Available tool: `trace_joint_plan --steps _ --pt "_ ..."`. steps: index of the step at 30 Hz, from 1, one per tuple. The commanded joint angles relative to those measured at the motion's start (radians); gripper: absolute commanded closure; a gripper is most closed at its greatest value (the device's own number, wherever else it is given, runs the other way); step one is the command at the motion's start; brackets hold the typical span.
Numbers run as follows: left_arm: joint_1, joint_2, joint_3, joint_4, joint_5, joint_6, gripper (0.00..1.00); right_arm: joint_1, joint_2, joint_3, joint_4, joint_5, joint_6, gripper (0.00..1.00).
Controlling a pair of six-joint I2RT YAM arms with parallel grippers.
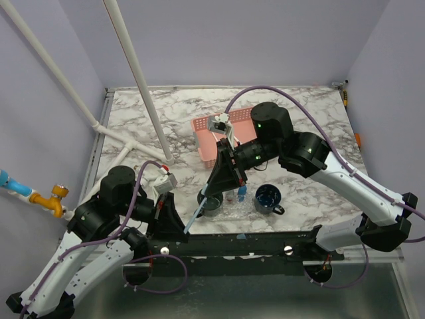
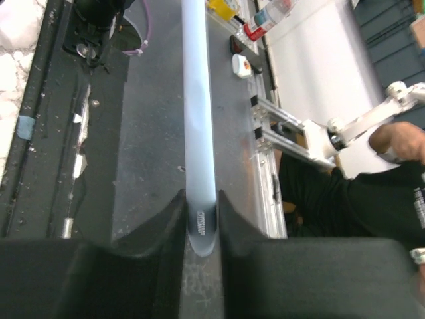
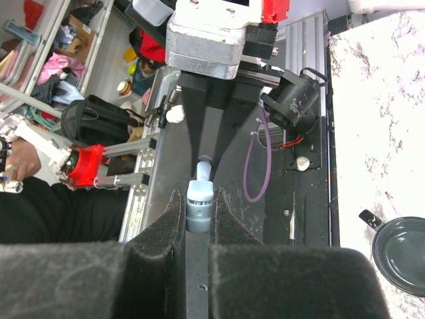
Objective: Prepare toiletry sets of a toothbrush and toothpaste on the tray
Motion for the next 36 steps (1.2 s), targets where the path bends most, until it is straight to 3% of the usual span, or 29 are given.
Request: trace_joint_plan --steps 1,4,8,19,26,36 --pt "-0.001 0.013 -0.002 -0.004 -0.032 0.017 0.57 0.002 -0.013 0.001 -0.027 0.012 -0.001 1.00" --pt "-0.001 0.010 -0.009 0.024 -0.070 0.013 0.34 0.004 -0.027 0.002 -0.050 0.046 -0.013 1.00" --pt "-0.001 0.021 0.000 0.044 -0.147 0.009 0.23 0.003 -0.043 0.005 -0.115 0.101 -0.039 1.00" --pt "-0.001 0.017 0.004 0.105 -0.383 -0.001 0.10 0.003 -0.091 0.042 -0.401 0.373 -0.085 1.00" --pt "-0.001 0.005 -0.026 0.139 -0.442 -0.010 0.08 0.002 -0.103 0.111 -0.560 0.644 -0.084 1.00" --pt "0.000 -0.013 -0.042 0.111 -0.546 0.020 0.01 0.042 -0.121 0.125 -0.622 0.933 0.006 1.00"
